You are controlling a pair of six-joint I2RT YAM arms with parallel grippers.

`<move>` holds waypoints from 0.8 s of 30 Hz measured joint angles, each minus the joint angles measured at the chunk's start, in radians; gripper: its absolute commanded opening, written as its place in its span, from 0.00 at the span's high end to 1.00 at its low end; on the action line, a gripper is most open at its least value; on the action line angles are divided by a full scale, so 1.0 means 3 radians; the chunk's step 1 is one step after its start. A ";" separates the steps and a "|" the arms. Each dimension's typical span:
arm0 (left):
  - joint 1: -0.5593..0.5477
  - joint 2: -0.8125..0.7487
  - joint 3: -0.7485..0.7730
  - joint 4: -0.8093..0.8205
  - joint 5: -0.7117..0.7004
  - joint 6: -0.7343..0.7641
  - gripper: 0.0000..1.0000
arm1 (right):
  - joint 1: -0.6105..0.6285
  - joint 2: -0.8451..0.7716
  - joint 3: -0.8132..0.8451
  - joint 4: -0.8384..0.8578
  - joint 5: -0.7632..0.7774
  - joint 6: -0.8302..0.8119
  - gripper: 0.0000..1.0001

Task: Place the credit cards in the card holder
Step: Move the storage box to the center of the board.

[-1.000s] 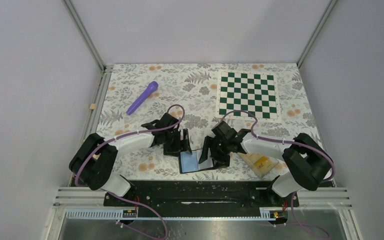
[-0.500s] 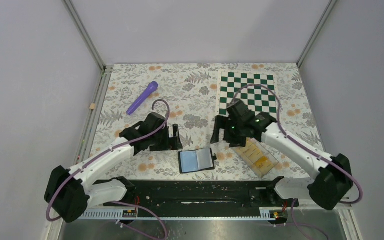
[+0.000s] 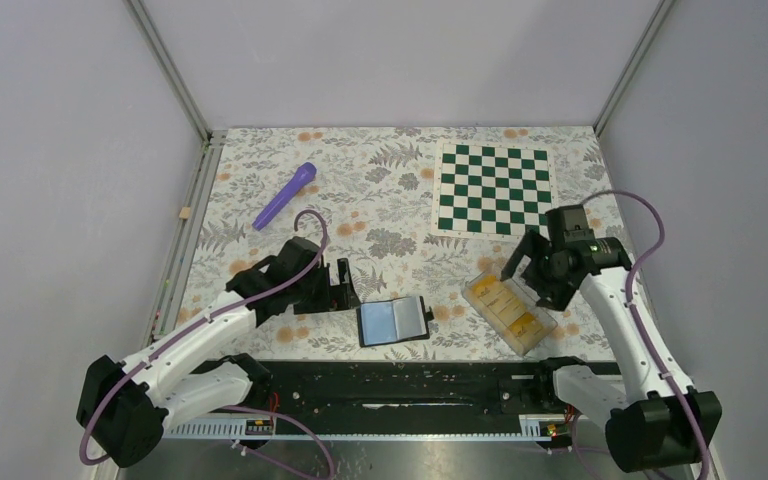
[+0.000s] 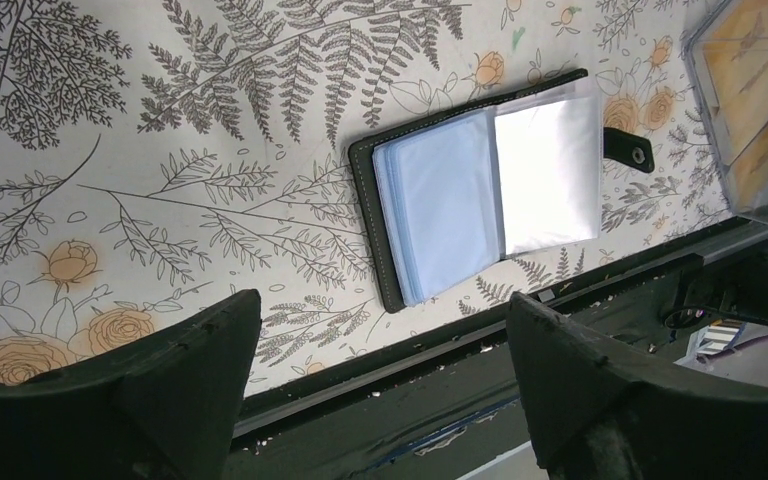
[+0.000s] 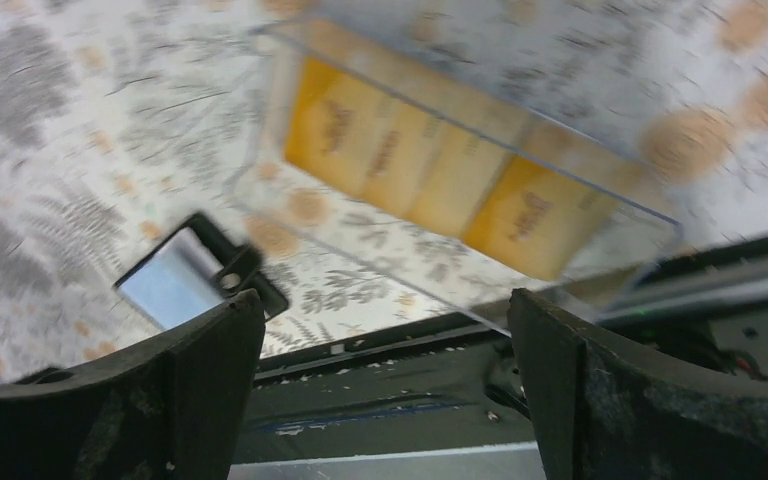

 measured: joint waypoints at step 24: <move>0.0000 0.0028 -0.0020 0.0023 0.0122 0.0005 0.08 | -0.0763 0.0120 -0.1008 -0.0365 0.0650 0.0380 0.58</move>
